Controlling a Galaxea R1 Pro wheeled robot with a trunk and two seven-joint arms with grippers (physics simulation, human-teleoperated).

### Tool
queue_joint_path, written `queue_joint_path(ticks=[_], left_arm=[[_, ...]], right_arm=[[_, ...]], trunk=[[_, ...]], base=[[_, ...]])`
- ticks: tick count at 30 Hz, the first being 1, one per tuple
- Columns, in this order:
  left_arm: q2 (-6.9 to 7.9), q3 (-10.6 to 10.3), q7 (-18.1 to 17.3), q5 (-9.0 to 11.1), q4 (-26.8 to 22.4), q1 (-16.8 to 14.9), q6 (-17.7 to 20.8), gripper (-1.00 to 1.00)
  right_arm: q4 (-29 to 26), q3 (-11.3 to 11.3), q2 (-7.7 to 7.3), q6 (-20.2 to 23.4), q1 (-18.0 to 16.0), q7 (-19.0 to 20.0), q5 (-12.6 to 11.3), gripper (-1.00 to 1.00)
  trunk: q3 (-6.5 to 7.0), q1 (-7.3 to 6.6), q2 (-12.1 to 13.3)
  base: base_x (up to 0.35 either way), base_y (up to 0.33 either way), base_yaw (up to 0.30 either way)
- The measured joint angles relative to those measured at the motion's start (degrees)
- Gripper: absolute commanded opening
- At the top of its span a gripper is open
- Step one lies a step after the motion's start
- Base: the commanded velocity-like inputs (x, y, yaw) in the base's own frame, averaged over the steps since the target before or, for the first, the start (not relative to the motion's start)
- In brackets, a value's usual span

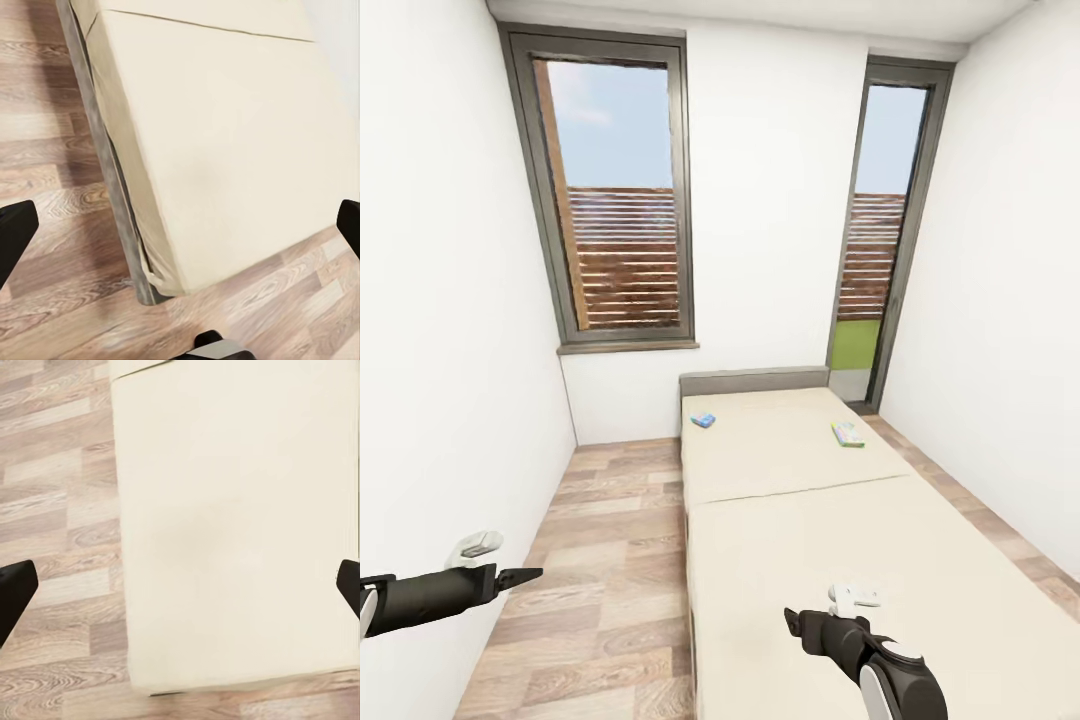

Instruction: Put all the toys in the child's room - the three board games (two on the bed and one on the table), the two jigsaw puzzles on the table, and the tennis ball on the table - inside the toy box on the table in the child's room.

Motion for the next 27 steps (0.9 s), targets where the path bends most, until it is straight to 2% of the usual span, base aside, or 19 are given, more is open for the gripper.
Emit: queue_joint_path(ticks=[11, 21, 27], left_arm=[[-0.06, 0.00, 0.01, 0.00, -0.01, 0.00, 0.01, 1.00], [-0.04, 0.01, 0.00, 0.00, -0.01, 0.01, 0.00, 1.00], [-0.02, 0.00, 0.01, 0.00, -0.01, 0.00, 0.01, 1.00]], right_arm=[[0.03, 0.00, 0.00, -0.01, 0.00, 0.00, 0.00, 1.00], [0.01, 0.01, 0.00, 0.00, 0.00, 0.00, 0.00, 1.00], [0.00, 0.00, -0.01, -0.01, 0.00, 0.00, 0.00, 1.00]], trunk=[[0.16, 0.00, 0.00], [0.20, 0.00, 0.00], [0.20, 0.00, 0.00]], base=[[0.000, 0.073, -0.231], [0.000, 0.126, -0.073], [0.000, 0.161, -0.175]])
